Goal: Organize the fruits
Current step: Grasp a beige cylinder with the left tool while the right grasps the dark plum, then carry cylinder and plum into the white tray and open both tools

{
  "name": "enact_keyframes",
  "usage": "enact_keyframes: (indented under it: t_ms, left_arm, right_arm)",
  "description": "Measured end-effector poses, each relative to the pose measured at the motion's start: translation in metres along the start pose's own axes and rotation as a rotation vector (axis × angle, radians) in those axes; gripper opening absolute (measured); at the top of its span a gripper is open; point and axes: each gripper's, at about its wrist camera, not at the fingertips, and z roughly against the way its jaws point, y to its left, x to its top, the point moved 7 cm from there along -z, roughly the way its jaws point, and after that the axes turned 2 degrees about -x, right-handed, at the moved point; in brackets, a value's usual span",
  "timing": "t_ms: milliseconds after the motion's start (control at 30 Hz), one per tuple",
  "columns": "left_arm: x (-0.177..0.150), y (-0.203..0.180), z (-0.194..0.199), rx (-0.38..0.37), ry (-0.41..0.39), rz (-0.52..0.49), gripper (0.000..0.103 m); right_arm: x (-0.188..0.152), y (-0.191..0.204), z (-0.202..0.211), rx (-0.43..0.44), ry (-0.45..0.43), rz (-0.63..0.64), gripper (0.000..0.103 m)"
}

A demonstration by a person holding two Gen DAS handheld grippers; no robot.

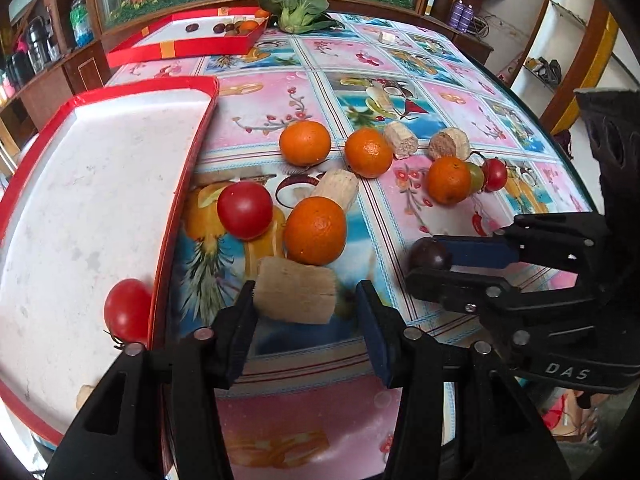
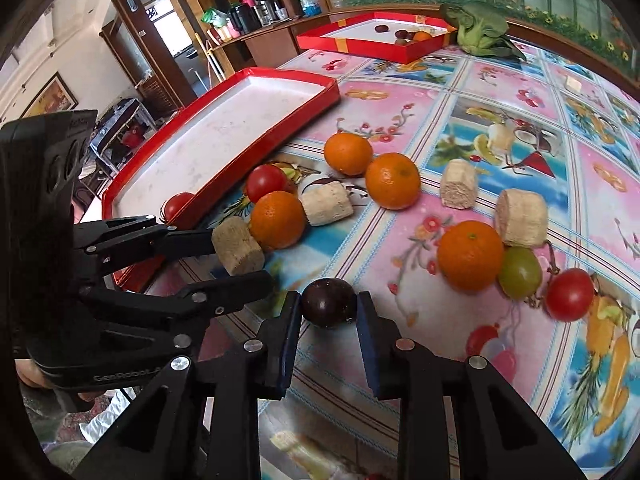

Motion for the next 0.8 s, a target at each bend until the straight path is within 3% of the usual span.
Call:
enact_keyframes:
  t_ms: [33, 167, 400, 633, 800]
  left_arm:
    - [0.0, 0.0, 0.001, 0.008, -0.006, -0.005, 0.034]
    - [-0.004, 0.006, 0.007, 0.01, -0.031, 0.012, 0.033]
    - [-0.006, 0.018, 0.032, -0.057, -0.061, 0.095, 0.033]
    - [-0.004, 0.047, 0.056, -0.033, -0.093, 0.146, 0.034]
    - [-0.004, 0.088, 0.078, 0.036, -0.124, 0.198, 0.034]
  right_arm:
    - [0.001, 0.0, 0.0, -0.002, -0.002, -0.003, 0.028]
    - [0.0, 0.001, 0.002, -0.001, -0.007, -0.007, 0.028]
    - [0.002, 0.01, 0.004, 0.008, -0.012, 0.006, 0.028]
    - [0.007, 0.021, 0.014, 0.017, -0.035, 0.03, 0.028]
    - [0.009, 0.027, 0.019, 0.027, -0.044, 0.044, 0.028]
